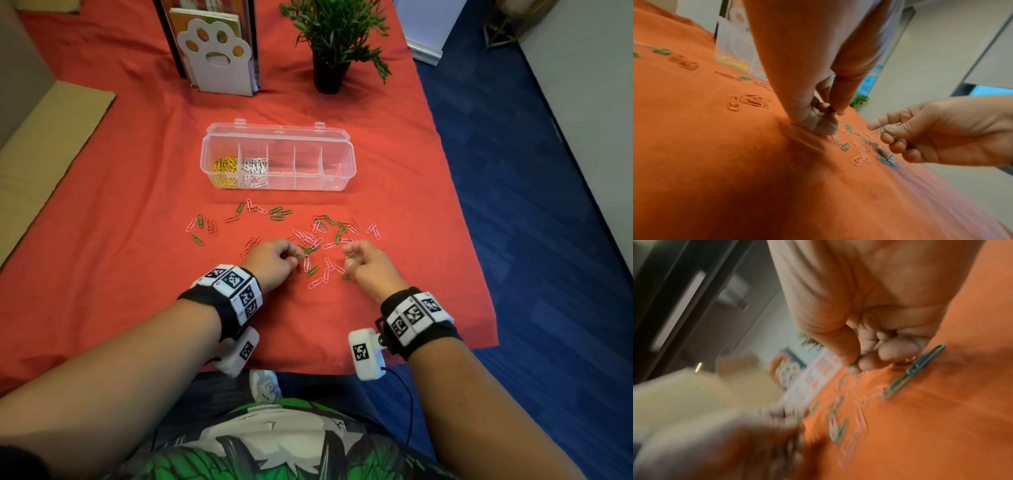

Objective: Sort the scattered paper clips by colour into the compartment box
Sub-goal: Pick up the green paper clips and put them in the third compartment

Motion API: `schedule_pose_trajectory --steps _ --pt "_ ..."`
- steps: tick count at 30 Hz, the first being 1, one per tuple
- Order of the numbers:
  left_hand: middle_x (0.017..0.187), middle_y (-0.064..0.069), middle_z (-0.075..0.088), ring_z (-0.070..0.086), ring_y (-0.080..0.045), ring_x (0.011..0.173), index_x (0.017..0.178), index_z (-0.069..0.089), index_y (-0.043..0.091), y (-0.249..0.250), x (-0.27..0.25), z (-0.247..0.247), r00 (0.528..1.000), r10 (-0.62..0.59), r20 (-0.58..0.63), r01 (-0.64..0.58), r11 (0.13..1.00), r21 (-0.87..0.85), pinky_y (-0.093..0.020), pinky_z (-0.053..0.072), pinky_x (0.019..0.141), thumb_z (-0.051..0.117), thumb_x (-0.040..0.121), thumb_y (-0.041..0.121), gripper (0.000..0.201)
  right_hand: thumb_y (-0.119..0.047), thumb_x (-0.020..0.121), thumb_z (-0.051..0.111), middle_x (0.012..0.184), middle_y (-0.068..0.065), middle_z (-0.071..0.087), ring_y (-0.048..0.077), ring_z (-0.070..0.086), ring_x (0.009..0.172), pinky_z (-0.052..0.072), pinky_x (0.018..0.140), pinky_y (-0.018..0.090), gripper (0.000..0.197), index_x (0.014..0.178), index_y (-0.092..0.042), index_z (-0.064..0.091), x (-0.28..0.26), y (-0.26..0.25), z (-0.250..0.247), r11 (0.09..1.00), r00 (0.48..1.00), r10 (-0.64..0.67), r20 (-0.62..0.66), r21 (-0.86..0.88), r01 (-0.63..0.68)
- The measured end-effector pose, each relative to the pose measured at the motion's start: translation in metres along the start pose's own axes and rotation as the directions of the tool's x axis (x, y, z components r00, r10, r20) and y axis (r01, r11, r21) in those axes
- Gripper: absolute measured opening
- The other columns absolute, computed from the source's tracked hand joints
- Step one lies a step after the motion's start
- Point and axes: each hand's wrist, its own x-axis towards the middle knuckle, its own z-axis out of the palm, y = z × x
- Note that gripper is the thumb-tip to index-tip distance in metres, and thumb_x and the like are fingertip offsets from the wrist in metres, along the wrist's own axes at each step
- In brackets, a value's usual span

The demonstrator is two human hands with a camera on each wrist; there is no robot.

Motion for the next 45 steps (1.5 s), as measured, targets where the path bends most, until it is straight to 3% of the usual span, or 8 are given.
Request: schedule_pose_trajectory --steps 3,8,13,17,22,31,40,45 --pt "0.067 -0.005 0.053 0.054 -0.005 0.042 0.072 0.052 0.015 0.014 -0.005 0.004 0.98 -0.159 0.117 0.191 0.912 -0.362 -0.018 0.048 0.045 0.037 0.088 -0.009 0.032 0.002 0.093 0.04 0.068 0.0 0.053 0.005 0.052 0.051 0.04 0.043 0.012 0.025 0.087 -0.016 0.057 -0.002 -0.004 -0.012 0.944 0.996 0.07 0.051 0.321 -0.082" --pt "0.069 -0.002 0.053 0.053 -0.009 0.054 0.077 0.053 0.015 0.027 -0.009 0.007 0.948 -0.236 0.214 0.313 0.816 -0.486 -0.016 0.048 0.045 0.034 0.088 0.003 0.025 0.003 0.094 0.042 0.074 0.007 0.06 0.005 0.061 0.052 0.05 0.048 0.015 0.025 0.083 -0.012 0.059 -0.006 -0.002 -0.021 0.859 0.991 0.087 0.099 0.497 -0.125" --pt "0.058 -0.001 0.05 0.048 -0.01 0.044 0.069 0.058 0.018 0.015 0.001 0.019 0.996 -0.085 -0.018 0.084 0.996 -0.042 -0.021 0.038 0.048 0.059 0.086 0.022 0.018 0.001 0.095 0.042 0.07 0.006 0.057 0.004 0.062 0.049 0.051 0.048 0.015 0.025 0.081 -0.012 0.058 -0.004 0.007 -0.023 0.838 0.991 0.126 0.053 0.529 -0.135" --pt "0.089 -0.006 0.067 0.061 -0.019 0.089 0.089 0.07 0.014 0.01 0.002 0.024 0.975 0.22 -0.034 -0.17 0.837 0.52 -0.025 0.041 0.073 0.066 0.08 0.028 0.017 0.0 0.094 0.043 0.067 0.002 0.054 0.0 0.057 0.044 0.047 0.043 0.012 0.021 0.087 -0.01 0.059 0.001 0.011 -0.024 0.928 0.994 0.108 -0.025 0.36 -0.092" --pt "0.106 -0.014 0.061 0.056 -0.029 0.104 0.093 0.066 0.009 0.006 0.006 0.03 0.96 0.274 0.058 -0.246 0.728 0.639 -0.031 0.04 0.088 0.058 0.083 0.018 0.015 -0.007 0.084 0.056 0.068 -0.001 0.057 0.011 0.05 0.059 0.042 0.062 0.024 0.019 0.073 -0.021 0.063 0.017 0.01 -0.022 0.997 0.988 -0.053 -0.142 -0.063 0.045" --pt "0.106 -0.02 0.06 0.056 -0.035 0.103 0.097 0.06 0.002 0.0 0.011 0.031 0.967 0.234 0.105 -0.242 0.702 0.669 -0.041 0.045 0.09 0.046 0.088 0.019 0.024 -0.011 0.08 0.056 0.102 0.01 0.05 0.032 0.048 0.1 0.044 0.082 0.038 0.018 0.097 -0.014 0.06 0.033 -0.006 0.003 0.631 0.931 -0.362 0.041 -0.724 0.277" --pt "0.071 0.001 0.055 0.048 -0.013 0.065 0.081 0.053 0.018 0.005 0.016 0.007 0.996 0.091 0.0 -0.09 0.993 0.082 -0.024 0.034 0.067 0.051 0.092 0.016 0.011 -0.007 0.08 0.056 0.106 0.011 0.055 0.033 0.053 0.101 0.045 0.08 0.039 0.026 0.105 -0.012 0.049 0.034 -0.007 0.001 0.545 0.919 -0.387 0.08 -0.784 0.297" --pt "0.062 -0.001 0.04 0.043 0.002 0.039 0.074 0.044 0.018 0.012 0.015 0.003 1.0 -0.015 0.014 0.02 0.893 -0.449 -0.012 0.039 0.044 0.047 0.092 0.002 0.025 -0.006 0.078 0.051 0.106 0.013 0.06 0.035 0.057 0.1 0.05 0.081 0.04 0.026 0.104 -0.011 0.05 0.035 -0.004 0.004 0.644 0.945 -0.316 0.078 -0.714 0.274"
